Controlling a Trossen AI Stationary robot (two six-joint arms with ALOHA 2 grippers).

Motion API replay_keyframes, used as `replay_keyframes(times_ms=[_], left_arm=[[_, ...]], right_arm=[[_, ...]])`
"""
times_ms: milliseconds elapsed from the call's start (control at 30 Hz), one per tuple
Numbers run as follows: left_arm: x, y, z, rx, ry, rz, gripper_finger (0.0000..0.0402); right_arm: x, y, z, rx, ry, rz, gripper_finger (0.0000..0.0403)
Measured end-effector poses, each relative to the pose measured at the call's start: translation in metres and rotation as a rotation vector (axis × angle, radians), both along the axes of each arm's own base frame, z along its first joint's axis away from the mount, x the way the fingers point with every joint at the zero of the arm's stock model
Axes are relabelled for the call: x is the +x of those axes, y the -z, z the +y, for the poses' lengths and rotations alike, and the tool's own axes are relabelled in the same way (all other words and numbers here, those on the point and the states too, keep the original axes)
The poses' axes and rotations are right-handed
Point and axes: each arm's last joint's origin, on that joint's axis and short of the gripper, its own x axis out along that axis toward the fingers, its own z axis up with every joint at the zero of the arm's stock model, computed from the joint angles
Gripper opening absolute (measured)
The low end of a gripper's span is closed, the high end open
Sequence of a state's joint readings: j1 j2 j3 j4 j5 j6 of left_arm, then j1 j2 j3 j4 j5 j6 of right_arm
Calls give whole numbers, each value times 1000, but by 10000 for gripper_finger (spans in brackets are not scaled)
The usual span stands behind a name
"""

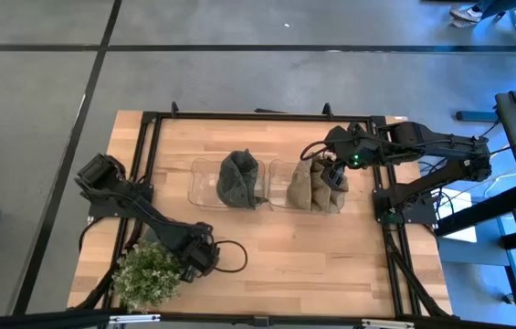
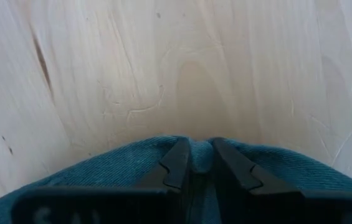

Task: Pick & Place hat
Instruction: Put the blue cap into the left transparent bin

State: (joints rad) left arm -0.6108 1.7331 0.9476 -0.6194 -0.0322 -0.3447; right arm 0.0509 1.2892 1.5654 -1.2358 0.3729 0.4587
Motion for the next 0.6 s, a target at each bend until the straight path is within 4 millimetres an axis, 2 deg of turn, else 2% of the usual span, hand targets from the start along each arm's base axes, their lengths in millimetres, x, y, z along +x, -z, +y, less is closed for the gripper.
replay_keyframes(times_ms=[100, 300, 433, 600], left_arm=[[6, -13, 2, 10, -22, 17, 42], [22, -70, 11, -45, -79, -88, 42], [27, -117, 19, -104, -103, -259, 42], [21, -169, 36, -97, -141, -464, 42]], right_arm=[[0, 0, 0, -2, -2, 1, 206], [0, 0, 0, -12, -17, 5, 206], [0, 0, 0, -13, -17, 5, 206], [0, 0, 0, -12, -17, 7, 206]])
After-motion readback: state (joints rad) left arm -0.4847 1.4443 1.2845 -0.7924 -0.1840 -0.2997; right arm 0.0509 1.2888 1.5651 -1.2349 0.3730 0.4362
